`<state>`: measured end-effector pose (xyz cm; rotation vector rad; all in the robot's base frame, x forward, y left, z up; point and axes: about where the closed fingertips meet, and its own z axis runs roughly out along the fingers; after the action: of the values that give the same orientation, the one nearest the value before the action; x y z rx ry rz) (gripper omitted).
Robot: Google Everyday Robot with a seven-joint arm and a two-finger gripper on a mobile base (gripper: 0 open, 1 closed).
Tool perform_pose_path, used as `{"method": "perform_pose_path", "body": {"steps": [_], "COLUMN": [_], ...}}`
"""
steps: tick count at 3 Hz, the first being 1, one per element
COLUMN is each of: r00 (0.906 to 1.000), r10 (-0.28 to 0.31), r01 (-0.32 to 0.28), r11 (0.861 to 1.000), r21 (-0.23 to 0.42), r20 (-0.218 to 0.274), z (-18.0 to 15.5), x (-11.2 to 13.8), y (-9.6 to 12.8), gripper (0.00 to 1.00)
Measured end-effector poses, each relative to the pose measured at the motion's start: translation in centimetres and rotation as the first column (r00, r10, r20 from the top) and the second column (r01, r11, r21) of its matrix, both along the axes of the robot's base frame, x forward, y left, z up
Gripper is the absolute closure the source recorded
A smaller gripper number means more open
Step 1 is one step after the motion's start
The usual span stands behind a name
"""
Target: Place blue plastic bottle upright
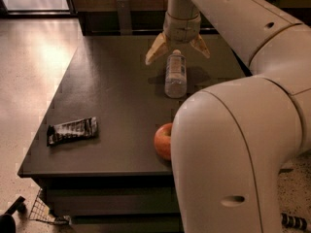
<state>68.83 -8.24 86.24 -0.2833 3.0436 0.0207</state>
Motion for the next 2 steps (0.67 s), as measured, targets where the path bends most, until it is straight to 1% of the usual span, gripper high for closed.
{"method": "perform_pose_path", "body": {"steps": [1, 2], "r00": [0.9989, 0.9969], "r10": [-0.027, -0.052], "r01": [0.028, 0.054], "r11": [0.999, 0.998], "r21": [0.021, 0.038], "r20": [-0.039, -0.058], "z": [-1.74, -2.58], "x": [-0.15, -0.97], "y": [-0.12, -0.52], "gripper": [0.0, 0.0]}}
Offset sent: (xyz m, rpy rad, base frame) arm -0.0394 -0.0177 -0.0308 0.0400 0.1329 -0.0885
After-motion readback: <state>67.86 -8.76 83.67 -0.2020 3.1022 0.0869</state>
